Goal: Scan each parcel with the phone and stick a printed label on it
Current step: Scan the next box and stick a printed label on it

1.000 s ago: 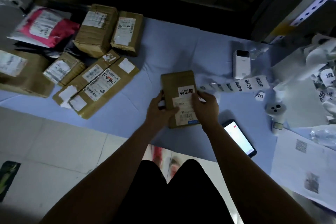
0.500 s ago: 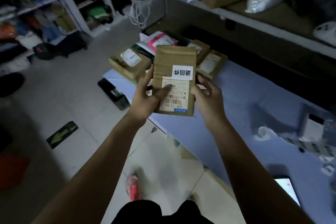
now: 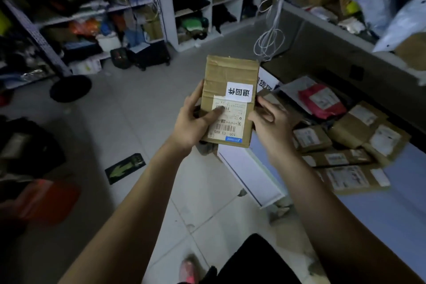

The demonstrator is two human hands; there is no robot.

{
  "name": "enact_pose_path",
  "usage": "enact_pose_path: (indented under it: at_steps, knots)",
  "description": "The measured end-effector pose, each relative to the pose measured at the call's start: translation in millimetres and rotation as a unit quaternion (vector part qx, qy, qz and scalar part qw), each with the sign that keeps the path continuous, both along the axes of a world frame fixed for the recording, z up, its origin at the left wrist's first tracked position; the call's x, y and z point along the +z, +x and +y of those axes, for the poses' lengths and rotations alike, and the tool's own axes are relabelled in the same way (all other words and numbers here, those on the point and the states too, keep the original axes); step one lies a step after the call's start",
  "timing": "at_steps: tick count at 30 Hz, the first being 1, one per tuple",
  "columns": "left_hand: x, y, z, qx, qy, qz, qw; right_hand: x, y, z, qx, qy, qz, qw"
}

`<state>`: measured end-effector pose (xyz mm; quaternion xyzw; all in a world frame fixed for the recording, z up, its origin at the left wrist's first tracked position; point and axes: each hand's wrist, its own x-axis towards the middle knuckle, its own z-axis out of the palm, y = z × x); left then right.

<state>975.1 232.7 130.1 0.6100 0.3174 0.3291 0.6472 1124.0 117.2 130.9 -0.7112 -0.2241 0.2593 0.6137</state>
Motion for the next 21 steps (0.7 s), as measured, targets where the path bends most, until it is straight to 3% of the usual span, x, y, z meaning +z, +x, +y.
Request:
enact_pose_path:
  at_steps: [6, 15, 21]
  knots:
    - [-22, 6, 121, -0.025, -0.024, 0.032, 0.999, -18, 9, 118, 0.004, -0.016, 0.013, 1.000]
    - [-60, 89, 296, -0.053, 0.028, 0.105, 0.993, -78, 97, 288, 0.032, -0.022, 0.073, 0.997]
    - [-130, 136, 393, -0.039, -0.040, 0.182, 0.982, -143, 139, 373, 0.092, -0.093, 0.145, 0.981]
